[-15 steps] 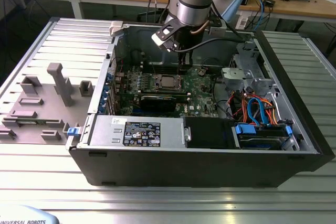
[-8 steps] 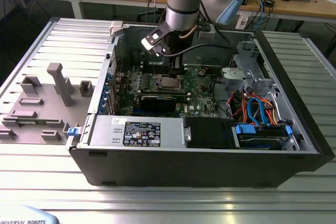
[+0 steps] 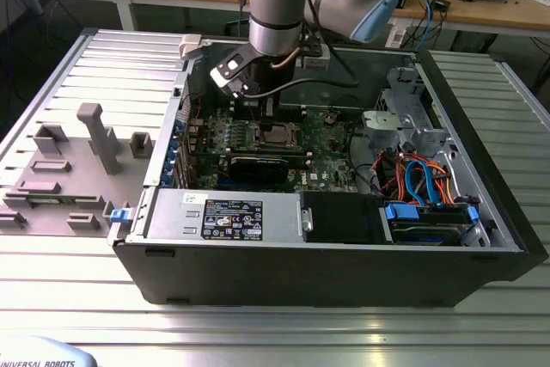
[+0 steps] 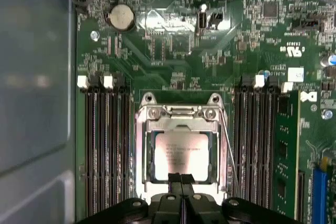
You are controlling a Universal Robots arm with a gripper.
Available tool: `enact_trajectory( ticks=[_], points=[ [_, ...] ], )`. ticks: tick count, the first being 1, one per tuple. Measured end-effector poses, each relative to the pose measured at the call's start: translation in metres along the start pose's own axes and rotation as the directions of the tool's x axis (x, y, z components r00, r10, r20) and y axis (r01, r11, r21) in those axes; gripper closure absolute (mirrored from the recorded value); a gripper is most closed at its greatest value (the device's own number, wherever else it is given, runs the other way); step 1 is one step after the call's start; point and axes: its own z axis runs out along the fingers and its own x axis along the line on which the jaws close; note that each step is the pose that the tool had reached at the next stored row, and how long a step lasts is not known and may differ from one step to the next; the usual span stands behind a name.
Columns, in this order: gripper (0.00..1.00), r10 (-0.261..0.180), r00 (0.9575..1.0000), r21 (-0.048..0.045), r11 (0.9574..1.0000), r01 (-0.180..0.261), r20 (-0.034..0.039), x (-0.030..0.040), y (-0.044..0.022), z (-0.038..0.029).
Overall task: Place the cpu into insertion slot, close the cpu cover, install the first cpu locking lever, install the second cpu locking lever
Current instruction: 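Close the cpu cover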
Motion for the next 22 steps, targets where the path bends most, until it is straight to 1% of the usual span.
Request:
enact_trajectory(
  ticks=[7, 13, 22],
  points=[
    [0.89, 0.0, 1.0, 0.0, 1.0, 0.0, 0.0, 0.0, 0.0, 0.0001],
    [0.89, 0.0, 1.0, 0.0001, 1.0, 0.0, 0.0, 0.0, -0.0007, 0.0015],
    [0.89, 0.0, 1.0, 0.0, 1.0, 0.0, -0.0001, 0.0, -0.0011, 0.0055]
  ],
)
